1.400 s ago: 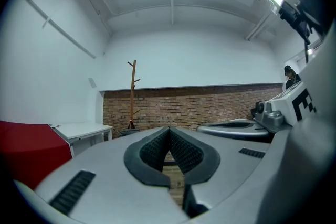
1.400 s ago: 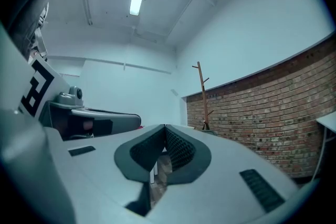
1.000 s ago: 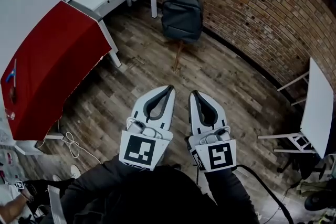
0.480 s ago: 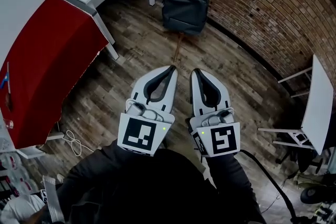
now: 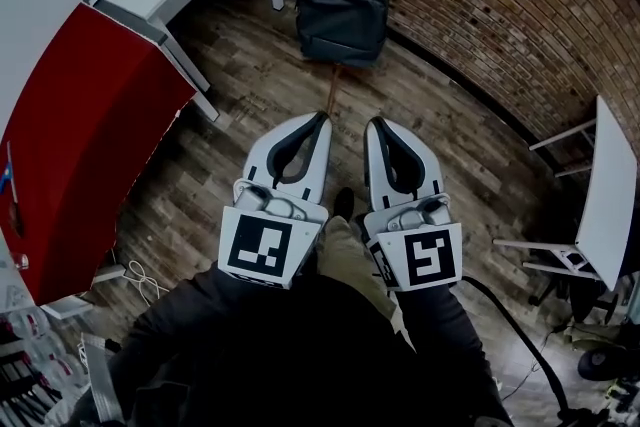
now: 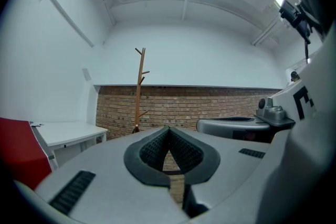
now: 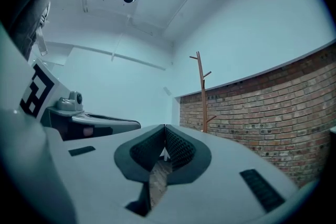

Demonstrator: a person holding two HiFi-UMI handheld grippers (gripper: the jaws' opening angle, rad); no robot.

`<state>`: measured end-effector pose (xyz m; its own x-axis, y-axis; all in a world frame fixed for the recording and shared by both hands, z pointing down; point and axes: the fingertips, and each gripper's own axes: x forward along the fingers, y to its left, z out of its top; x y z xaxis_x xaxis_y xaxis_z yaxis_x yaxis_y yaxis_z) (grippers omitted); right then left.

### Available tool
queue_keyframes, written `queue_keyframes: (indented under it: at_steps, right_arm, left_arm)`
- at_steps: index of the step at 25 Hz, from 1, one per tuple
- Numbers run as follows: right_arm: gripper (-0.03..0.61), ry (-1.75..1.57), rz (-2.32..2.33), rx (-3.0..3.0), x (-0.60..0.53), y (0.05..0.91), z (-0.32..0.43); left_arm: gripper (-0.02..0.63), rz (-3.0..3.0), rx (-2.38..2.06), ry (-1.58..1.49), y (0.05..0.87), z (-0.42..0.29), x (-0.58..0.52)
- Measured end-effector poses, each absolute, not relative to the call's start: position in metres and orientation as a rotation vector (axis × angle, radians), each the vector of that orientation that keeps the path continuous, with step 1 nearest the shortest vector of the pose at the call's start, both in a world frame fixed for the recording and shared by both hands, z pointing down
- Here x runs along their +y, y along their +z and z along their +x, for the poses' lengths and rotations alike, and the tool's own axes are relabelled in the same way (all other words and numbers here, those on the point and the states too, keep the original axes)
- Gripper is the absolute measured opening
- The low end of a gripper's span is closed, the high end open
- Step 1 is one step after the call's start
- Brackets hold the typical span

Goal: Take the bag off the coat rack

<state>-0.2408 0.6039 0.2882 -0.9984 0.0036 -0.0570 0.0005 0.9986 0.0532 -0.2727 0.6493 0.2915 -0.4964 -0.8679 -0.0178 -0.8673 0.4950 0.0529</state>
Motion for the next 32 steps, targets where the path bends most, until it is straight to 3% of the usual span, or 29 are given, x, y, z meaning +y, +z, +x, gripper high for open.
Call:
queue_keyframes:
  at_steps: [16, 32]
  right_arm:
    - [0.008, 0.02, 0.112, 3.128, 0.475, 0.321, -0.372]
    - [0.008, 0.067, 0.225, 3.103, 0.414, 0.304, -0.481]
  left_arm:
    - [0.009, 1.476, -2.737, -0.09, 0.312, -0.397, 0.517]
    - [0.009, 1.352, -2.815, -0.12, 0.299, -0.5, 0.468]
